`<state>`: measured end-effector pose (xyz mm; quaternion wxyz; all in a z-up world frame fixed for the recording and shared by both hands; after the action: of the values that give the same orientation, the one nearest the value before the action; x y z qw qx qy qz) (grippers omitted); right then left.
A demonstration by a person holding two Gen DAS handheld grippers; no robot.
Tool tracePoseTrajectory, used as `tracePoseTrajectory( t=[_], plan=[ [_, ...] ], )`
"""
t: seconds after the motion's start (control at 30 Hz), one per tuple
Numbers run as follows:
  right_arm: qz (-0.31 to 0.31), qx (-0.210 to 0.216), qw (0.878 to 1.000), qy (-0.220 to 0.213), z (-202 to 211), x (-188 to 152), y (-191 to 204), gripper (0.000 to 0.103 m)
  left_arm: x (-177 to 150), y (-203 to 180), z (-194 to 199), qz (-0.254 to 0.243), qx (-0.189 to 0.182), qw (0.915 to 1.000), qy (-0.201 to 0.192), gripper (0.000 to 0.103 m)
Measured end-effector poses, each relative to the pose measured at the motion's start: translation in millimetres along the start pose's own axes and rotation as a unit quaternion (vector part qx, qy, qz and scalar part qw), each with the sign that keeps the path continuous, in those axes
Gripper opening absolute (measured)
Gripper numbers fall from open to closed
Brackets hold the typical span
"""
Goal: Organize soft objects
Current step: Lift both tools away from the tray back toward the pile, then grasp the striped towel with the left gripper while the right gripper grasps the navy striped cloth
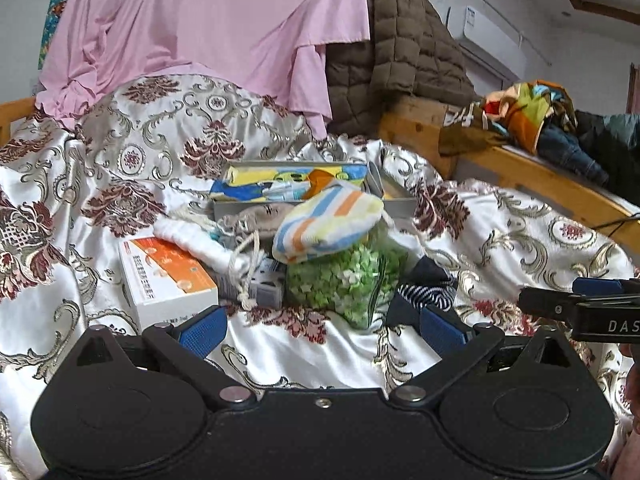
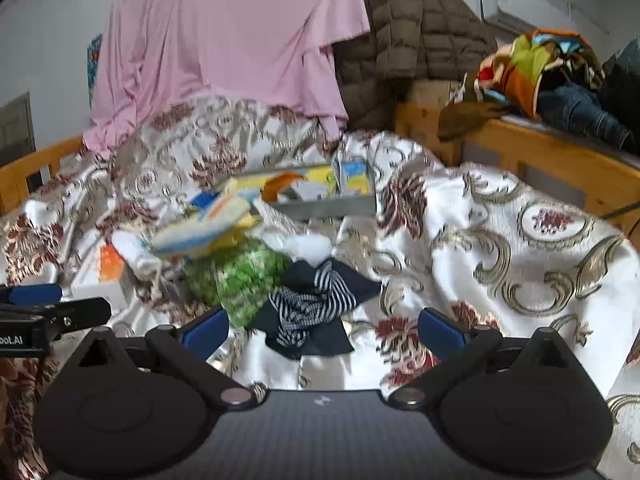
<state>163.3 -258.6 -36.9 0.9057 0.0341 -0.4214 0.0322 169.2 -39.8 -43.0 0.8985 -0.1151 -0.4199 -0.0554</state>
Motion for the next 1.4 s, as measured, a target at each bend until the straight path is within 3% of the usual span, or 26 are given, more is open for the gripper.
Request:
tracePoseTrajectory(
  t=[0.53, 0.93, 1.13, 1.4],
  plan=[
    [0.0, -0.005, 0.999, 0.041, -31.1, -7.2, -4.2, 0.103, -13.1, -4.2, -24.6, -0.029, 0.013, 0.9986, 0.043, 0.102],
    [0.016, 0.001, 0.999, 0.038, -54.8, 3.2, -8.9, 0.103, 10.4, -5.4, -38.7, -0.081, 0.035, 0.9952, 0.042, 0.102],
    [0.044, 0.02, 0.998, 0.029, -73.3, 13.9, -4.5, 0.103, 34.3, -7.0, -50.8, -0.136, 0.041, 0.9889, 0.043, 0.102],
    [0.063, 0.04, 0.996, 0.042, -112.5, 21.7, -4.9, 0.103, 63.9, -16.1, -83.2, -0.218, 0.049, 0.973, 0.06, 0.102]
  ],
)
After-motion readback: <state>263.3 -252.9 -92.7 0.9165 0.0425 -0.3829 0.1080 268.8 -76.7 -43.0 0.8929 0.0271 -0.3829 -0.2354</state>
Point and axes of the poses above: each gripper's, at about its wrist camera, not at the fingertips, and z roughly against the way its jaws point, y to its left, x to its top, the point moved 9 cm from there along -z, roughly the way its jaws point, and after that the axes turned 11 degrees about y, right-handed, at the moved point
